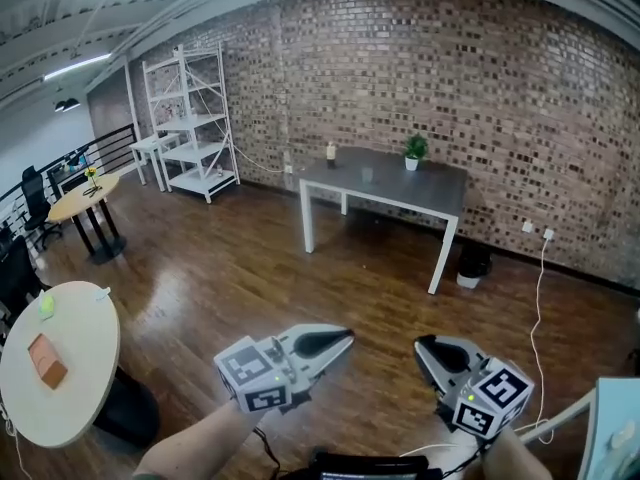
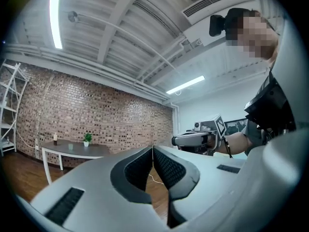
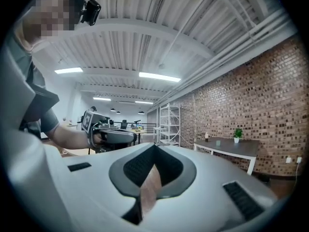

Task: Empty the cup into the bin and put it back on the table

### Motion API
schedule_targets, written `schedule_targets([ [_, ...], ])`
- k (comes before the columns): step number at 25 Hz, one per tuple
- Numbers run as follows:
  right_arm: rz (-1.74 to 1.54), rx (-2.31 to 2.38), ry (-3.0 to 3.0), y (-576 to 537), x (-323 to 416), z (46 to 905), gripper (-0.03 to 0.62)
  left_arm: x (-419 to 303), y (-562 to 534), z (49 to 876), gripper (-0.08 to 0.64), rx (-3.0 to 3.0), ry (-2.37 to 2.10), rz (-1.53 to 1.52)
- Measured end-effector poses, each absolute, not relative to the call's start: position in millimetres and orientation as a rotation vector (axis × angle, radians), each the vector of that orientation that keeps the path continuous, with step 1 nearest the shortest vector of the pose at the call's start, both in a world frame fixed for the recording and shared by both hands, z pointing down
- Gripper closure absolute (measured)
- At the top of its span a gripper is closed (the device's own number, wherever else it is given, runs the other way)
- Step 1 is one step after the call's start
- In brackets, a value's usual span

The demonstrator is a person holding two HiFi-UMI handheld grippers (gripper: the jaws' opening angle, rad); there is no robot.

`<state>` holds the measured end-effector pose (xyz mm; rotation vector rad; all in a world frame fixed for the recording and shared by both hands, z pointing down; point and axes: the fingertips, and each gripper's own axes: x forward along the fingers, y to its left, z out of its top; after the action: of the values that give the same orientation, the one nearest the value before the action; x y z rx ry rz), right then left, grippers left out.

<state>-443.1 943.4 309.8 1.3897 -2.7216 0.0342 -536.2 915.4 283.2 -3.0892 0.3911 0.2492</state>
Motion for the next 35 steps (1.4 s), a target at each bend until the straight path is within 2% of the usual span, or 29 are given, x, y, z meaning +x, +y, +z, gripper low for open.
schedule_targets([
  [19,0.084,1.544,-2.664,740.0,-438.4,305.9,0.588,-550.0,727.6,280.9,0.56,-3.06,0.303,0.171],
  [35,0.052,1.478,-2.663,632.9,-424.7,308.6,0.588,-529.4,610.7,287.7,0.56,-3.094,0.403,0.243],
])
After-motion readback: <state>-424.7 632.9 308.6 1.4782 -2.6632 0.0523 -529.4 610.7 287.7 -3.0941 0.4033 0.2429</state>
